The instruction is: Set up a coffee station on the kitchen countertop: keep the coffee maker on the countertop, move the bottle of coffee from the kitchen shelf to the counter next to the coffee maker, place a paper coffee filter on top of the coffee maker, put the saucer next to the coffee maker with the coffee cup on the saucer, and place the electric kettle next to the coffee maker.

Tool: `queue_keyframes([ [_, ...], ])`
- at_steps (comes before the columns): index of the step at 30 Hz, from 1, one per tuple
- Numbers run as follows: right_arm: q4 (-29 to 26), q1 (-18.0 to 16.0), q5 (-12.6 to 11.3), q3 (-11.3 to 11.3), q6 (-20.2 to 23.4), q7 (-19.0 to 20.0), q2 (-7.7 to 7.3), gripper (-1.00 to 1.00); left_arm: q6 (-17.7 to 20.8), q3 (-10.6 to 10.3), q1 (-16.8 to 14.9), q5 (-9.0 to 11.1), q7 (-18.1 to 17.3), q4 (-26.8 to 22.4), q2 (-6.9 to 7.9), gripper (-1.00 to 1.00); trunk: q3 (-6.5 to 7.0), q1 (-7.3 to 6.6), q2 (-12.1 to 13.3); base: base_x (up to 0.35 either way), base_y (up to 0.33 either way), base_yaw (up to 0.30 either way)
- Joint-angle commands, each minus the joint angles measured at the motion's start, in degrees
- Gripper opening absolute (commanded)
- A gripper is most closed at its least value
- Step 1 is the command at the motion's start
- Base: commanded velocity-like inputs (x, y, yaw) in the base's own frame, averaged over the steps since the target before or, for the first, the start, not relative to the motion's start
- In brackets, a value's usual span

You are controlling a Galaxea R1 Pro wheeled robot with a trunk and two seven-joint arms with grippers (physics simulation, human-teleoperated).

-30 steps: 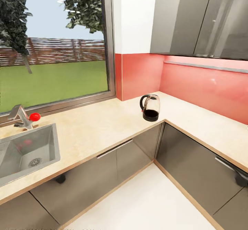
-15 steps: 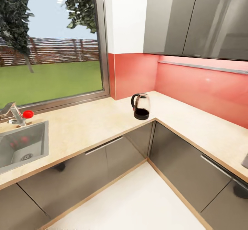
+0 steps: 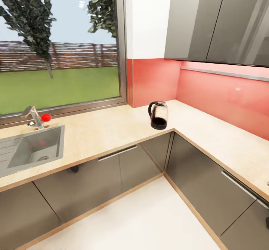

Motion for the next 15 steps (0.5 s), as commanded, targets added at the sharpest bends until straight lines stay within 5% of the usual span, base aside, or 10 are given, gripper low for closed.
queue_keyframes([
  [1,0.1,-0.06,-0.54,0.52,-0.12,0.17,-0.18,1.0,-0.39,0.25,-0.22,-0.62,0.1,-0.17,-0.03,1.0,-0.12,0.03,-0.11,-0.003,-0.003,0.009],
  [4,0.12,-0.06,-0.4,0.62,-1.03,0.17,-0.43,1.0,-0.69,0.17,-0.45,-0.61,-0.29,-0.36,-0.15,1.0,-0.11,0.03,-0.11,-0.001,-0.001,0.004],
  [7,0.11,-0.06,-0.39,0.65,-2.1,0.17,-0.51,1.0,-0.98,-0.09,-0.67,-0.75,-0.43,-0.49,-2.79,1.0,-0.11,0.03,-0.11,0.0,0.0,0.0],
  [10,0.07,-0.06,-0.51,0.58,-2.28,0.17,-0.51,1.0,-1.2,-0.16,-0.84,-0.79,-0.51,-0.7,-3.83,1.0,-0.11,0.03,-0.11,0.0,0.0,0.0],
  [15,0.05,-0.06,-0.64,0.35,-2.26,0.16,-0.46,1.0,-1.52,-0.24,-2.28,-0.87,-0.64,-7.51,-6.16,1.0,-0.11,0.03,-0.11,0.0,0.0,0.0],
])
